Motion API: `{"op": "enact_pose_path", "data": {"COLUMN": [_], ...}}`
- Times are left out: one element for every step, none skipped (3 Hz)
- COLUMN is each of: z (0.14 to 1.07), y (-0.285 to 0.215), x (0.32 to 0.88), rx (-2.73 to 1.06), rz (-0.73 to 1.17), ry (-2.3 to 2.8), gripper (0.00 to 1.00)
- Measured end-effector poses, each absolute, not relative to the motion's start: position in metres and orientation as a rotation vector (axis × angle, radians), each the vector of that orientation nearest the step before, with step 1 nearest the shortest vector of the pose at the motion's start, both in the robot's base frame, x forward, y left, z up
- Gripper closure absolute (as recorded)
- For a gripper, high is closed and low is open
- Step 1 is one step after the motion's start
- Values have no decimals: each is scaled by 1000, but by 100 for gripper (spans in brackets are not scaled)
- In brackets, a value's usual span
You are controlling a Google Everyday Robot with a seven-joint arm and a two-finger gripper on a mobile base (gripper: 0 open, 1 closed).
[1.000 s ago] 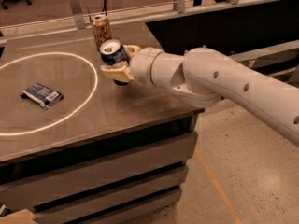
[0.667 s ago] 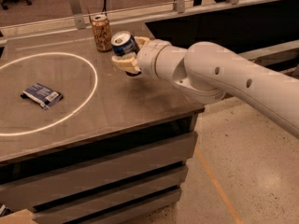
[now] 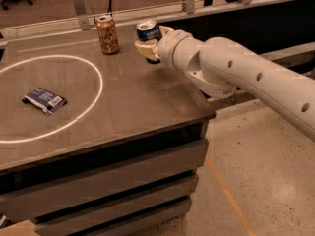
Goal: Move pepsi can near orange can
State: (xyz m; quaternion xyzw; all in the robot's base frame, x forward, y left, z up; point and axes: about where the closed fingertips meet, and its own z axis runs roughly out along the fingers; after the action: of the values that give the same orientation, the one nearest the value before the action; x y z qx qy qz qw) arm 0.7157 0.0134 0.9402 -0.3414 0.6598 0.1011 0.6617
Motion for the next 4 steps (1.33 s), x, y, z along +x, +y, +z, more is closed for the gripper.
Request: {"op": "enact_pose_path", "data": {"z": [936,937,936,929], "y": [4,3,3,11], "x": [751,782,814,834], "rx": [-699,-651,-625,-624], "rz": [254,301,343,400], "ry": [1495,1500,1514,1533], "gripper": [100,100,100,100]}}
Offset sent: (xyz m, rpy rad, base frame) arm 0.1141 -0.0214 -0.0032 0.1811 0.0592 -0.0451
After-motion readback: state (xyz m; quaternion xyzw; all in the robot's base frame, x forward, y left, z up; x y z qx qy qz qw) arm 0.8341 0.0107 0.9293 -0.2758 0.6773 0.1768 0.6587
